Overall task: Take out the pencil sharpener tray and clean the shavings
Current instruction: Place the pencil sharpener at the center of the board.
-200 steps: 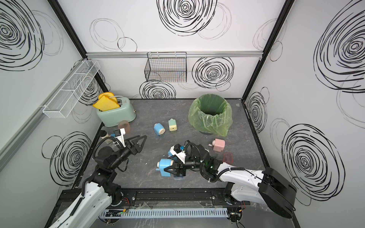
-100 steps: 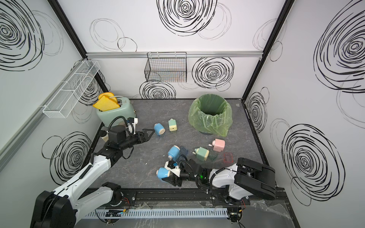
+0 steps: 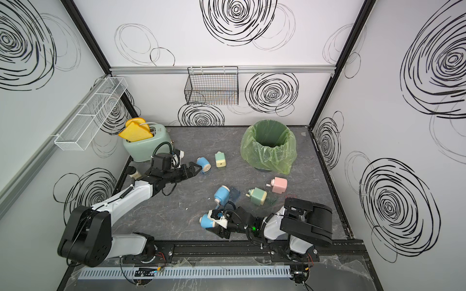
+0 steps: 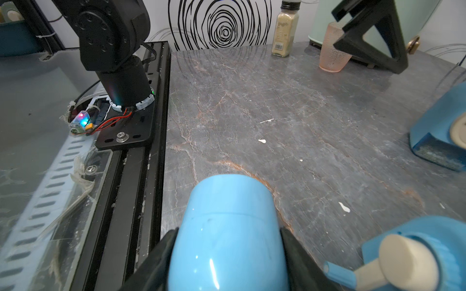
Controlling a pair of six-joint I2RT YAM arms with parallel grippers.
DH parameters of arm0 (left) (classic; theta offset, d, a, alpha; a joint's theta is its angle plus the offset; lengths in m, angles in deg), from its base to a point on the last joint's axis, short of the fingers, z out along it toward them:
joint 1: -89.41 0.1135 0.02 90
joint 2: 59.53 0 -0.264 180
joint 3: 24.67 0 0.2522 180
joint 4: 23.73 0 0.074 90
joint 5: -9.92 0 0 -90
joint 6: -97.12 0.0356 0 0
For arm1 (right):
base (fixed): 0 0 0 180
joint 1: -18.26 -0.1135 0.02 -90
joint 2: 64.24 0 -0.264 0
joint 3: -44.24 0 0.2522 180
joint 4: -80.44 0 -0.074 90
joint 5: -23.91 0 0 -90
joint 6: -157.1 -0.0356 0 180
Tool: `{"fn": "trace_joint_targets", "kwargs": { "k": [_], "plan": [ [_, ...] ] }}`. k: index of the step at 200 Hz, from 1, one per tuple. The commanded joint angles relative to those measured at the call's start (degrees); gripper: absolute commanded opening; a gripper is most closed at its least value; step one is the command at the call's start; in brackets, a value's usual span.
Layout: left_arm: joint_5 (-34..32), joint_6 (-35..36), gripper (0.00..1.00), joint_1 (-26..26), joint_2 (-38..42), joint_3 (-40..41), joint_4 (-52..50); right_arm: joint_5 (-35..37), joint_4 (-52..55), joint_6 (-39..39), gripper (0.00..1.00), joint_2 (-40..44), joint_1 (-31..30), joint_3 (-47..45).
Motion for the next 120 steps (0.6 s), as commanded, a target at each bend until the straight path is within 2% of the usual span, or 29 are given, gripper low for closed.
{"fn": "trace_joint_targets", "kwargs": {
  "k": [1,15,35,44,62,91,120],
  "plan": [
    [-0.9,-1.0,0.97,-0.3,-3.3,-4.4,0.5,1.1,-2.5,1.3,0.7,0.9,-0.8,0.7],
    [-1.6,-1.5,0.97,-0.5,-5.1,-6.4,0.3,1.6,-2.0,1.1,0.83,1.7,-1.0,0.2],
    [-2.1,-1.5,0.97,-0.5,-7.3,-9.0,-0.5,2.6,-0.6,1.0,0.92,3.4,-1.0,-0.4],
    [-2.6,-1.2,0.97,-0.4,-8.1,-9.9,-1.1,3.1,0.5,1.0,0.99,5.0,-1.0,-0.6],
    [-2.6,-1.0,0.97,0.2,-9.4,-11.0,-1.7,4.6,6.1,1.5,0.99,10.0,-1.3,-0.2],
    [-1.5,-1.3,0.97,1.9,-11.5,-12.6,-2.2,7.1,24.3,3.8,0.99,19.9,-1.6,4.6],
    [-1.3,-0.2,0.97,3.1,-16.6,-19.0,-9.2,10.2,16.7,3.3,0.99,27.3,-1.9,-1.3]
  ]
}}
